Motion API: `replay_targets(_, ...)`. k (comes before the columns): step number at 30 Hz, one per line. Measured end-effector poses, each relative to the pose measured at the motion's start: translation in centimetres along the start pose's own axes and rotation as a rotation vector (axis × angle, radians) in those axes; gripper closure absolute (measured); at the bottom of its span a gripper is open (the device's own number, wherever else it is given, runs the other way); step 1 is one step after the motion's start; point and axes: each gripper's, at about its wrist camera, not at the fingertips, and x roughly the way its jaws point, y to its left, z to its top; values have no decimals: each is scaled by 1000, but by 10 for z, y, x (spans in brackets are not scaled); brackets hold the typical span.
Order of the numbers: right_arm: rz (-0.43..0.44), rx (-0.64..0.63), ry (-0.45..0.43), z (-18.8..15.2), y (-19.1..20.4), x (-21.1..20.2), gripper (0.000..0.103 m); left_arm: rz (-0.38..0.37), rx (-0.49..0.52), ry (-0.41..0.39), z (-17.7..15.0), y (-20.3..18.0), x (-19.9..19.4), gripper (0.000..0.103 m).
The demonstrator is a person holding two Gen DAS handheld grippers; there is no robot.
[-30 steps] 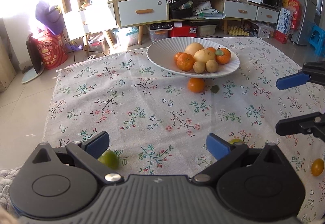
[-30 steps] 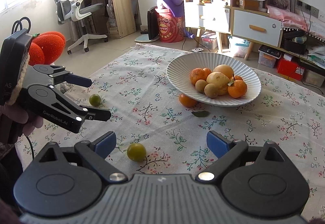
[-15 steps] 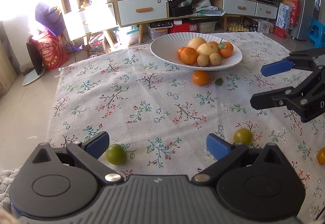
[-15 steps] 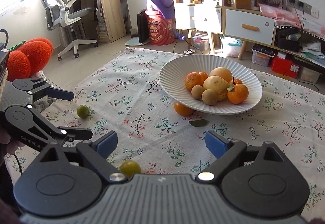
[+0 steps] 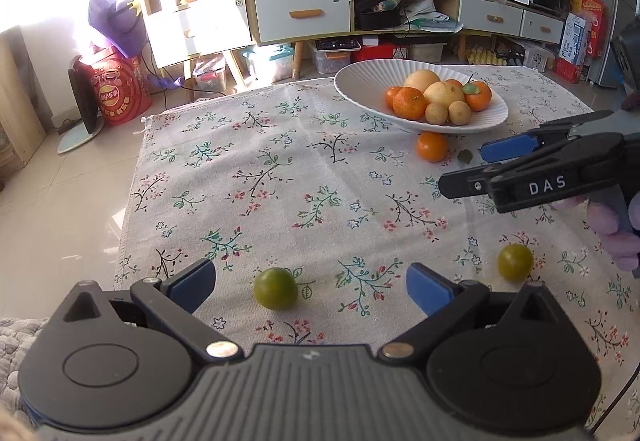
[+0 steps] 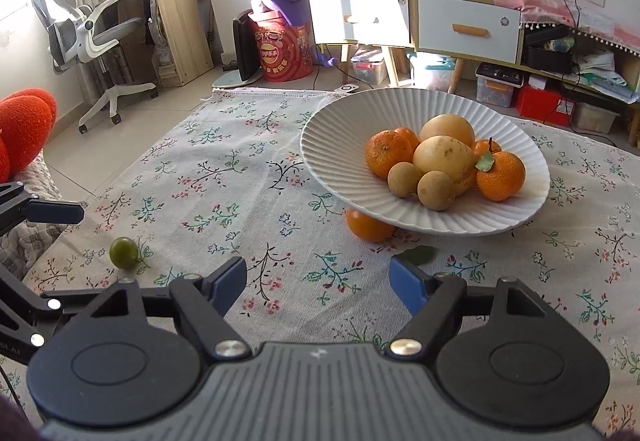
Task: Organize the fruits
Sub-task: 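Move both tools back toward the green limes on the cloth, then close the left gripper on a green lime while the right gripper grasps the loose mandarin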
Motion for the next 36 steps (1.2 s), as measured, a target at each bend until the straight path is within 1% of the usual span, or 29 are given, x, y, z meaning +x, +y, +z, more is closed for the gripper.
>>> replay_targets(5, -66, 55, -8, 5, -2, 13, 37, -6, -30, 18, -1, 6, 5, 27)
replay_targets(7, -95, 62, -4, 7, -1, 19, 38, -12, -28, 26, -2, 7, 7, 28)
replay_targets(10, -130, 66, 8, 9, 0, 29, 42, -15, -28, 29, -5, 8, 9, 28)
replay_targets(15, -152, 56, 19, 8, 2, 39, 47, -14, -30, 30, -8, 8, 14, 30)
replay_targets(21, -178, 54, 6, 11, 1, 48, 48, -19, -31, 30, -12, 10, 18, 31)
replay_targets(26, -183, 85, -6, 13, -1, 51, 49, -25, -27, 33, -15, 9, 21, 32)
replay_targets(28, -192, 88, -14, 13, -2, 51, 52, -23, -25, 35, -16, 9, 22, 32)
replay_targets(35, -223, 105, -29, 12, -5, 50, 70, -24, -24, 41, -18, 10, 22, 34)
replay_targets(36, -222, 104, -30, 11, -5, 50, 71, -24, -24, 41, -18, 10, 22, 35)
